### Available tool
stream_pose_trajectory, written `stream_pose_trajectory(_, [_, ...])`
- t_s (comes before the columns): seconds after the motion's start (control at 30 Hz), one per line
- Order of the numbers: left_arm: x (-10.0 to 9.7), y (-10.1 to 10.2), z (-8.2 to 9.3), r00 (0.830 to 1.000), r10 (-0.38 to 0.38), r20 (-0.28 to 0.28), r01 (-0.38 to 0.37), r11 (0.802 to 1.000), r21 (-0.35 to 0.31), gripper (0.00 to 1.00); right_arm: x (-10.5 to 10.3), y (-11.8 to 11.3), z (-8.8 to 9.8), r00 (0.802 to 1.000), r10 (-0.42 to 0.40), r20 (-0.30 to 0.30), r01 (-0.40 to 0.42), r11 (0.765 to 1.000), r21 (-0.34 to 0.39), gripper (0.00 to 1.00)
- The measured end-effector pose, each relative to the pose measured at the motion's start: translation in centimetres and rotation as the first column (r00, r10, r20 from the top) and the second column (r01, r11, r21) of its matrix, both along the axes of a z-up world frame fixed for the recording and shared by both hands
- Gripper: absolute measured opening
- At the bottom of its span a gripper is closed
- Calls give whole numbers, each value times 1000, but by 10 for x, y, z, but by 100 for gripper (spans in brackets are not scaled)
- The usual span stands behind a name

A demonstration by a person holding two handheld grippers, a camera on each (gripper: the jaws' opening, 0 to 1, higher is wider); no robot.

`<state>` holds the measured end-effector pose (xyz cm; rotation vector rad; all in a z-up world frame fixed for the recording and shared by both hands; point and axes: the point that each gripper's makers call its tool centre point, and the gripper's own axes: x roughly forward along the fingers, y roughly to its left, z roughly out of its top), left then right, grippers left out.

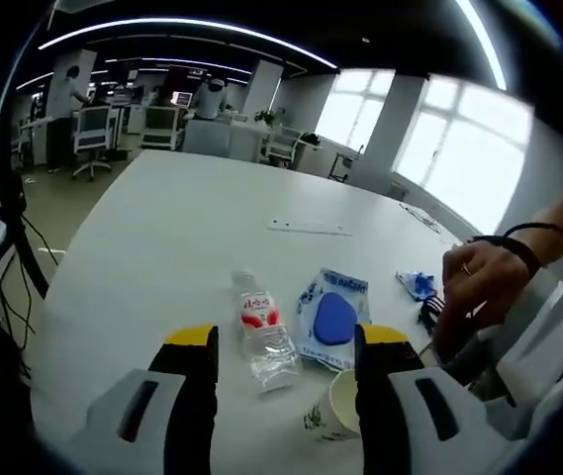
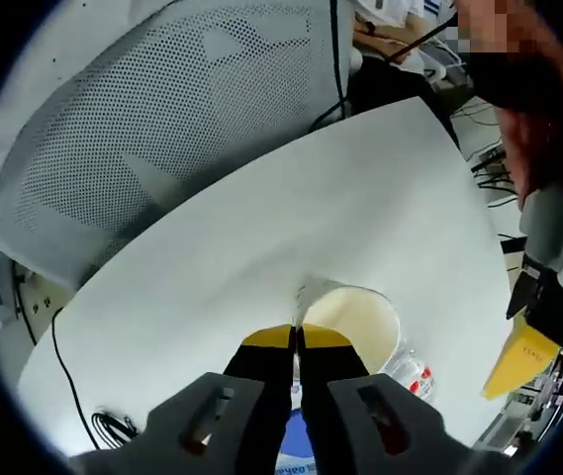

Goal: Arrange the tabletop items into an orderly group along one side of the table until the central work area is clear of visible clutter.

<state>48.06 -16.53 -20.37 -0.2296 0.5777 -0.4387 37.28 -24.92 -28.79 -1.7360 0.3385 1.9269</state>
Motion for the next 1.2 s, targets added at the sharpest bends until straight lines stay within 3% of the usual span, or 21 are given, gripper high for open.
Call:
stream_pose_trajectory(0.93, [-3, 3, -3, 1000, 10, -4, -10, 1000, -10, 55, -5, 3, -8, 999, 37, 18, -36, 999, -40, 0])
stream_pose_trajectory(1.2, [-4, 2, -4, 1000, 10, -5, -10, 1000, -12, 55, -6, 4, -7, 1000, 19, 9, -19, 1000, -22, 12])
